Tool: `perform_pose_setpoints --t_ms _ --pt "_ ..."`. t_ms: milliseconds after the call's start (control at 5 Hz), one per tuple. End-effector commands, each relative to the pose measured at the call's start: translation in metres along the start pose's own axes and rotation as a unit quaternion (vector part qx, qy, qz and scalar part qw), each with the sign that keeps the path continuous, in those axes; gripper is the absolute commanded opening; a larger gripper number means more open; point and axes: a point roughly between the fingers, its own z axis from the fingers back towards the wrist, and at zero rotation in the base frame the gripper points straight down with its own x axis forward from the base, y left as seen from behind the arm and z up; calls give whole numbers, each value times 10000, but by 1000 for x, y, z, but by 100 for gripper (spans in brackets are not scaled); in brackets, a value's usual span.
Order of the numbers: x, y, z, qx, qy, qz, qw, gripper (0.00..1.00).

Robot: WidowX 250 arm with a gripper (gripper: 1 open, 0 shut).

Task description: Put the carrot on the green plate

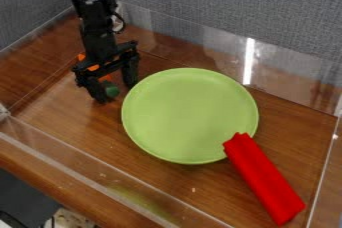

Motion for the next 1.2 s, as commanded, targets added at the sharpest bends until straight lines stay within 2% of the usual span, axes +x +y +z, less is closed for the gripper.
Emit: perform_pose_setpoints --t_ms 0,200,400,600,800,1000 --pt "10 -7 11 -162 -209 50 9996 0" --pt "14 -9 11 -196 -246 79 9995 0" --pt "16 -8 11 -175 -352 50 9992 100" --pt "19 -7 10 -161 -499 2 9986 100" --pt "21 -8 10 -136 -539 23 9984 0" --pt "23 -9 9 -131 -593 27 9981 0"
